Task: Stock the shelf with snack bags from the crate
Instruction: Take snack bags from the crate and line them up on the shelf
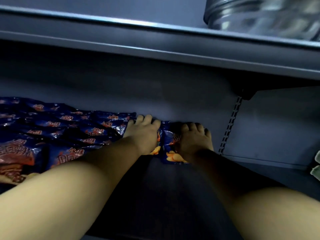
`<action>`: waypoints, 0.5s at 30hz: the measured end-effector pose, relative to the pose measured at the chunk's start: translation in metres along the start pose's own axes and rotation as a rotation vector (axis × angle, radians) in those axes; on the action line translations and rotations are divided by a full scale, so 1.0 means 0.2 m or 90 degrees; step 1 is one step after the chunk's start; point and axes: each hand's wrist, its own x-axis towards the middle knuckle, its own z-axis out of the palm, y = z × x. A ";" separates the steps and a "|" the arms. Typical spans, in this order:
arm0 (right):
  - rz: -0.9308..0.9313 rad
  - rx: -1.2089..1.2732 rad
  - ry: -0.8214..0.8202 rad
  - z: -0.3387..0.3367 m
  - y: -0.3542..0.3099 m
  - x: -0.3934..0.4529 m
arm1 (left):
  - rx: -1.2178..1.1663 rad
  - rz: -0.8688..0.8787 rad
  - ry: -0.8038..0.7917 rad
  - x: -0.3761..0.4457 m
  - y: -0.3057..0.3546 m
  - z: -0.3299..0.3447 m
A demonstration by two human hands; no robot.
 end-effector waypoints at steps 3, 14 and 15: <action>-0.002 0.013 -0.010 -0.07 -0.03 -0.07 | -0.070 -0.030 -0.011 -0.09 0.03 -0.08; 0.044 0.000 -0.033 -0.36 -0.28 -0.50 | -0.180 -0.015 -0.046 -0.53 0.01 -0.29; 0.055 -0.006 -0.045 -0.38 -0.31 -0.55 | -0.181 -0.017 -0.049 -0.58 0.00 -0.32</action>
